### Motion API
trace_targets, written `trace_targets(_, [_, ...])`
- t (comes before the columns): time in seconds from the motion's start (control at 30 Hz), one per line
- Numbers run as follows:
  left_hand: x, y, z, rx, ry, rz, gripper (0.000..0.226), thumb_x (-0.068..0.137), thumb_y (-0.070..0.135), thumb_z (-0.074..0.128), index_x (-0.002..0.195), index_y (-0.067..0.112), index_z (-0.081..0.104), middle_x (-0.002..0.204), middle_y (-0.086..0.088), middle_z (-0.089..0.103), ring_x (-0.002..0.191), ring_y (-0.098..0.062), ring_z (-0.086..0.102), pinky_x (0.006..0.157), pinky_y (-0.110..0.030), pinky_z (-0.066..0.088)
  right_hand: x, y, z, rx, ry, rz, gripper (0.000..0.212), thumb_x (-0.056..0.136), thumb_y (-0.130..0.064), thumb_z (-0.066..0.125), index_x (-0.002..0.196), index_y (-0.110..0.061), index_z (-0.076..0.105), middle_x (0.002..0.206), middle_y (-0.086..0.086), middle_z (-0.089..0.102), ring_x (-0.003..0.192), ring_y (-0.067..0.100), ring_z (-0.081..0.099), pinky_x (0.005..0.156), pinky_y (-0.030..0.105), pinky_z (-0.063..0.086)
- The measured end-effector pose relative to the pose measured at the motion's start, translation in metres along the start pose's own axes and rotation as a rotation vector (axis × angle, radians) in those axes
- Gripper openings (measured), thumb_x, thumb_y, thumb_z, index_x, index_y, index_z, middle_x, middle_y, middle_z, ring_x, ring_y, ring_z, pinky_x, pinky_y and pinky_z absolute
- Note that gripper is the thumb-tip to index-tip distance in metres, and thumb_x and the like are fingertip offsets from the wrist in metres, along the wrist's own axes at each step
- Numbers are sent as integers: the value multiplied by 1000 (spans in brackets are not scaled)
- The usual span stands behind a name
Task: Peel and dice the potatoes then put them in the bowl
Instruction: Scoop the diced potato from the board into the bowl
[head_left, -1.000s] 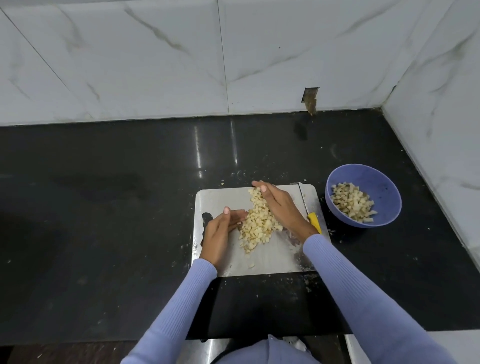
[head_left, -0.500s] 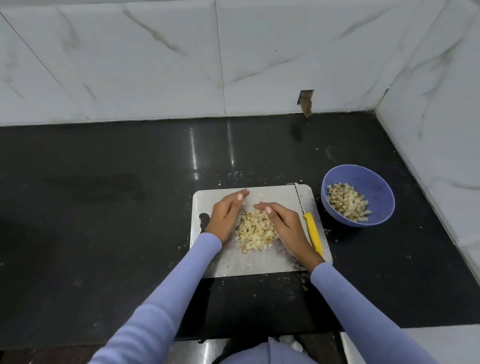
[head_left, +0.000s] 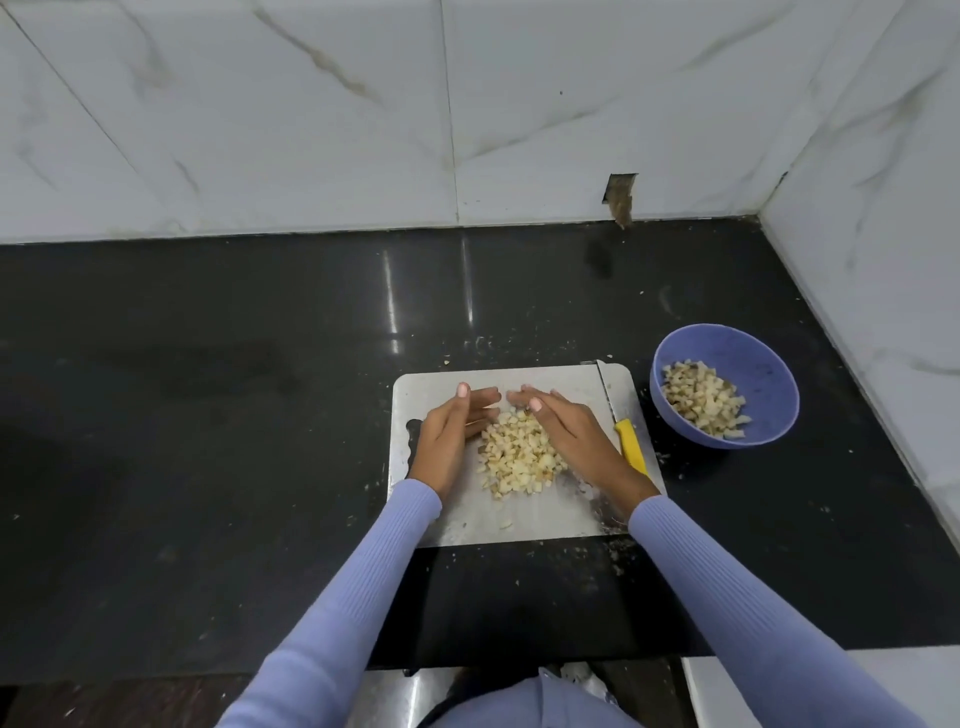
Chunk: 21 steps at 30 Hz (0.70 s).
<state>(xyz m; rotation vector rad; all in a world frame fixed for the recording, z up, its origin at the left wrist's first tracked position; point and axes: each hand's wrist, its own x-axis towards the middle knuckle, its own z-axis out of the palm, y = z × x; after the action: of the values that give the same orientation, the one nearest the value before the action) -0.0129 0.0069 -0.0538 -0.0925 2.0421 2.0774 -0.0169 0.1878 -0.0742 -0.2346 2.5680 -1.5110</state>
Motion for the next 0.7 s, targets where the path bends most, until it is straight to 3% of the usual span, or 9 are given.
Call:
trace_targets(0.13, [-15, -4, -6, 67, 89, 49, 48, 96, 52, 34, 118, 22, 65, 121, 11, 64, 114, -5, 57, 102, -30, 42, -16, 1, -4, 196, 178, 9, 31, 103, -21, 37, 116, -17, 65, 118, -7, 66, 115, 5, 57, 103, 35, 44])
trace_targets(0.23, [-21, -17, 2, 322, 108, 119, 57, 94, 62, 24, 135, 33, 50, 146, 17, 40, 136, 2, 28, 113, -24, 19, -23, 6, 3, 68, 201, 20, 35, 103, -28, 35, 131, -20, 55, 136, -10, 53, 129, 2, 44, 111, 32, 35])
trace_targets(0.33, [-24, -33, 21, 441, 74, 128, 72, 88, 65, 13, 145, 27, 35, 154, 11, 23, 142, 3, 9, 117, -25, 7, -23, 9, 17, -266, 141, -28, 50, 101, -43, 24, 141, -21, 43, 148, -7, 40, 139, 4, 27, 118, 33, 21])
trace_targets(0.5, [-26, -37, 58, 406, 190, 132, 74, 89, 59, 10, 144, 18, 37, 150, 10, 31, 136, 4, 19, 116, -21, 13, -25, -2, 38, -175, 276, 32, 62, 96, -50, 16, 137, -17, 48, 142, -5, 47, 132, 5, 37, 112, 19, 26])
trace_targets(0.63, [-24, -34, 79, 323, 269, 104, 73, 89, 59, 11, 142, 19, 43, 148, 5, 40, 136, -4, 31, 116, -27, 22, -25, -7, 49, -40, 382, 47, 44, 99, -35, 34, 131, -11, 53, 130, -1, 55, 117, 0, 47, 101, 5, 29])
trace_targets(0.7, [-22, -34, 81, 261, 290, 95, 73, 89, 60, 12, 140, 19, 46, 144, 5, 45, 133, -5, 37, 114, -30, 28, -25, -10, 50, 66, 406, 70, 36, 101, -30, 39, 126, -11, 55, 124, -3, 58, 112, -1, 52, 97, 8, 38])
